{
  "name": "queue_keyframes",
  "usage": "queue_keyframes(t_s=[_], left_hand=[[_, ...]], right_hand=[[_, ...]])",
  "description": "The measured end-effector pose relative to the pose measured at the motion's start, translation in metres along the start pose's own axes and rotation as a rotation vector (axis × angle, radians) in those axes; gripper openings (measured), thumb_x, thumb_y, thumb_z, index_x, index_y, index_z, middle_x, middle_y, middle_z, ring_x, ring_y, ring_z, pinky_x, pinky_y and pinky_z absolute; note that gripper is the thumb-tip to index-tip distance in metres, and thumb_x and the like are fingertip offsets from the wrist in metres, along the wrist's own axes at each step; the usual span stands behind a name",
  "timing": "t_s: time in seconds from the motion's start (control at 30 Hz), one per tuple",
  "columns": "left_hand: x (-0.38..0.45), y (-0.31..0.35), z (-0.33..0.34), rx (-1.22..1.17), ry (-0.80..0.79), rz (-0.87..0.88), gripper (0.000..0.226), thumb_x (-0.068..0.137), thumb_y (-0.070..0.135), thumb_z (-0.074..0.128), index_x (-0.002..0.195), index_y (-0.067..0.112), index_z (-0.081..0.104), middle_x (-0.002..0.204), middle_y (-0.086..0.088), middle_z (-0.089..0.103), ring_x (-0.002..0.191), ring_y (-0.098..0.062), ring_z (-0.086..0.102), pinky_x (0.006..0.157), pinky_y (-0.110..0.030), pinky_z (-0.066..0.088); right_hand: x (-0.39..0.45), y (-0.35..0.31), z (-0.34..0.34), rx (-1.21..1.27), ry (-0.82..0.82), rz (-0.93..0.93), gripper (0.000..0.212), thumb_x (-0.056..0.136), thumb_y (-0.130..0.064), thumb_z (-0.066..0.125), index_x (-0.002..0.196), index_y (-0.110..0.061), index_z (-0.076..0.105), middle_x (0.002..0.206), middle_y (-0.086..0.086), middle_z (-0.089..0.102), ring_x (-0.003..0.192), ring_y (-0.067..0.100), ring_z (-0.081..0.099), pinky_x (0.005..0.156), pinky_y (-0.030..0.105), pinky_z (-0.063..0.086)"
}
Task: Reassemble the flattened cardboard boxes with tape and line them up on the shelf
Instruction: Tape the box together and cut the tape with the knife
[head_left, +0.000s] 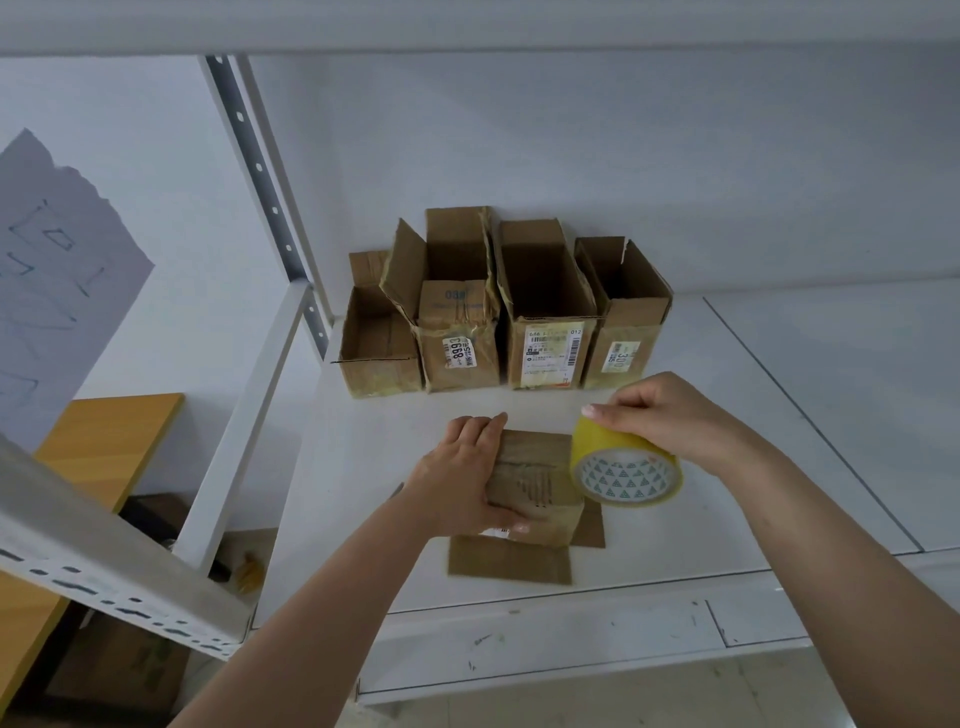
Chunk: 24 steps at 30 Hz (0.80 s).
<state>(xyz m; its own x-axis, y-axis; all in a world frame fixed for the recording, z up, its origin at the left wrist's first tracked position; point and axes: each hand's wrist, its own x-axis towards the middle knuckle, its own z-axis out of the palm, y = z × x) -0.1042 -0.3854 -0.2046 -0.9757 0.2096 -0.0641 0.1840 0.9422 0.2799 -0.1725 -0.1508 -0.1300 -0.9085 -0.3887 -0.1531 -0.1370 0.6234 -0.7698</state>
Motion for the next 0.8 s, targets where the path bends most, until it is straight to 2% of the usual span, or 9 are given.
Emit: queue_keyframes(t_s=[0.07, 0.13, 0.27, 0.4, 0.5, 0.63, 0.8], left_hand=[[0.0, 0.0, 0.0, -0.013, -0.007, -0.001, 0.125, 0.067, 0.07, 0.073, 0.156, 0.016, 0.004, 0.152, 0.0, 0.024, 0.14, -0.02, 0.015, 0.113, -0.038, 0.03], [0.0, 0.0, -0.001, -0.017, -0.014, 0.002, 0.124, 0.068, 0.068, 0.073, 0.156, 0.015, 0.004, 0.152, -0.001, 0.023, 0.14, -0.02, 0.015, 0.114, -0.039, 0.029], [0.0, -0.002, -0.001, -0.02, -0.026, 0.013, 0.122, 0.071, 0.065, 0.073, 0.156, 0.014, 0.002, 0.153, -0.002, 0.021, 0.14, -0.02, 0.013, 0.115, -0.038, 0.027], [0.001, -0.002, 0.001, -0.011, -0.025, 0.019, 0.121, 0.071, 0.066, 0.072, 0.156, 0.014, 0.002, 0.153, -0.003, 0.021, 0.14, -0.02, 0.013, 0.115, -0.038, 0.026], [0.0, -0.002, 0.001, -0.012, -0.03, 0.016, 0.122, 0.071, 0.066, 0.072, 0.156, 0.014, 0.002, 0.154, -0.002, 0.02, 0.14, -0.019, 0.012, 0.115, -0.038, 0.025], [0.001, -0.002, 0.002, 0.002, -0.033, 0.017, 0.123, 0.071, 0.067, 0.071, 0.156, 0.014, 0.001, 0.154, -0.002, 0.02, 0.141, -0.021, 0.012, 0.116, -0.039, 0.025], [0.001, -0.002, 0.003, 0.024, -0.031, 0.014, 0.124, 0.071, 0.069, 0.07, 0.156, 0.014, -0.002, 0.155, -0.003, 0.02, 0.141, -0.021, 0.012, 0.115, -0.041, 0.029]], right_hand=[[0.002, -0.002, 0.006, -0.072, 0.048, -0.02, 0.063, 0.069, -0.064, 0.071, 0.075, -0.001, 0.069, 0.06, 0.008, 0.059, 0.061, 0.023, 0.063, 0.056, 0.029, 0.047], [0.005, -0.002, 0.009, -0.155, 0.075, -0.004, 0.06, 0.068, -0.067, 0.072, 0.065, -0.008, 0.064, 0.051, -0.004, 0.05, 0.054, 0.014, 0.055, 0.054, 0.028, 0.041], [0.008, 0.002, 0.006, -0.461, 0.101, 0.038, 0.057, 0.067, -0.075, 0.066, 0.053, -0.023, 0.048, 0.046, -0.01, 0.037, 0.045, 0.009, 0.042, 0.052, 0.026, 0.03], [0.008, 0.018, 0.01, -0.572, 0.089, 0.117, 0.055, 0.069, -0.074, 0.063, 0.054, -0.023, 0.051, 0.05, -0.009, 0.044, 0.047, 0.009, 0.046, 0.052, 0.025, 0.031], [0.009, 0.027, 0.017, -0.544, 0.071, 0.141, 0.055, 0.071, -0.072, 0.065, 0.053, -0.021, 0.051, 0.049, -0.009, 0.044, 0.048, 0.011, 0.047, 0.053, 0.025, 0.03], [0.01, 0.031, 0.021, -0.55, 0.053, 0.174, 0.052, 0.074, -0.068, 0.065, 0.056, -0.02, 0.06, 0.053, -0.009, 0.052, 0.054, 0.011, 0.054, 0.053, 0.025, 0.033], [0.009, 0.035, 0.026, -0.501, 0.039, 0.195, 0.053, 0.076, -0.068, 0.064, 0.058, -0.019, 0.058, 0.056, -0.006, 0.053, 0.053, 0.012, 0.053, 0.055, 0.027, 0.034]])
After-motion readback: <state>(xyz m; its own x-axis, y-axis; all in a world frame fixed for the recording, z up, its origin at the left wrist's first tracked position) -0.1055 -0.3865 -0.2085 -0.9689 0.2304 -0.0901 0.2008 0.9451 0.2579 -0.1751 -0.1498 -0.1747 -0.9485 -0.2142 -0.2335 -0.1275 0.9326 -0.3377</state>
